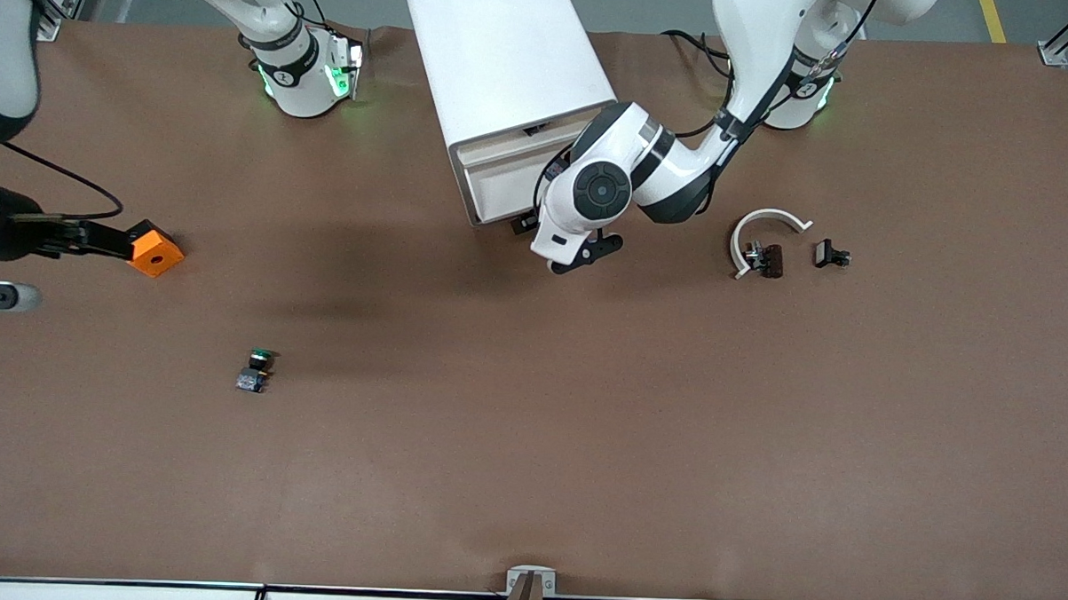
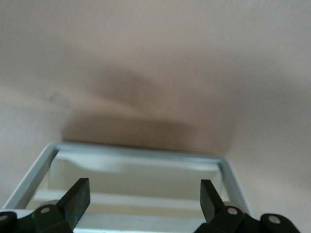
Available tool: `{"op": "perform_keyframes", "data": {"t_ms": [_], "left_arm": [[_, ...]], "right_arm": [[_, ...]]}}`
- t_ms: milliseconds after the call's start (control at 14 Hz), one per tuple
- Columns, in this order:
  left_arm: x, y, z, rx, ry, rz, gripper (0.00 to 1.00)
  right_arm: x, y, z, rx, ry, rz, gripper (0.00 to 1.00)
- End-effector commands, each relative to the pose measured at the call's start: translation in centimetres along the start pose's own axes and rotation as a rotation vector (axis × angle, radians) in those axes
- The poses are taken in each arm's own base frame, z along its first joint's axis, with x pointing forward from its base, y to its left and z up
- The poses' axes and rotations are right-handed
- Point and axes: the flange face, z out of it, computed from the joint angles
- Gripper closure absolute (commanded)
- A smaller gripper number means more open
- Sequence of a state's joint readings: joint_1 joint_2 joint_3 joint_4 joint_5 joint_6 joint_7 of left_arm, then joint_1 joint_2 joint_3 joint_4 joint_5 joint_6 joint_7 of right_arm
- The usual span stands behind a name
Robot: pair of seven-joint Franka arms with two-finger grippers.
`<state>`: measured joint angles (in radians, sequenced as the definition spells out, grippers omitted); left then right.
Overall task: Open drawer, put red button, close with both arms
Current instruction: 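Push the drawer closed with the left gripper while the right gripper withdraws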
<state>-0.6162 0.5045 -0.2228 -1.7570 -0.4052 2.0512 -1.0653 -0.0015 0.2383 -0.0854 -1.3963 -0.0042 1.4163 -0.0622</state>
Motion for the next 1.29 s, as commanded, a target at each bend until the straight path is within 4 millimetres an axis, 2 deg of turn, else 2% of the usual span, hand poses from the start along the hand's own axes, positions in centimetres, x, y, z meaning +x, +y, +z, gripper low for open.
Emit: {"op": "perform_keyframes", "data": {"t_ms": [0, 430, 645, 860, 1003, 1147, 1218], "left_arm": [[-1.7, -0.3, 0.5, 0.031, -0.100, -0.025, 0.00], [-3.3, -0.2, 1.1, 0.036, -0.215, -0.055, 0.00], [-4.7, 0.3, 2.6, 0.050, -0.252, -0.049, 0.00], [-5.3, 0.5, 4.1, 0.073, -0.269, -0.058, 0.00], [-5.4, 0.5, 4.3, 0.077, -0.271, -0.056, 0.00], [-5.3, 0.6, 4.0, 0.072, -0.270, -0.057, 0.00], [-4.9, 0.6, 3.5, 0.063, -0.267, -0.060, 0.00]], "right_arm": [[-1.0, 1.8, -1.7, 0.012, -0.004, 0.019, 0.00], [-1.2, 2.0, -1.9, 0.004, -0.013, 0.030, 0.00], [-1.6, 2.3, -4.6, -0.003, 0.046, 0.039, 0.00], [-1.9, 1.8, -5.0, 0.007, 0.046, 0.034, 0.00], [-3.5, 1.6, -6.0, 0.007, 0.030, 0.045, 0.00], [-6.3, 1.8, -8.3, 0.020, 0.062, 0.051, 0.00], [-7.2, 1.7, -8.4, 0.022, 0.062, 0.050, 0.00]]}}
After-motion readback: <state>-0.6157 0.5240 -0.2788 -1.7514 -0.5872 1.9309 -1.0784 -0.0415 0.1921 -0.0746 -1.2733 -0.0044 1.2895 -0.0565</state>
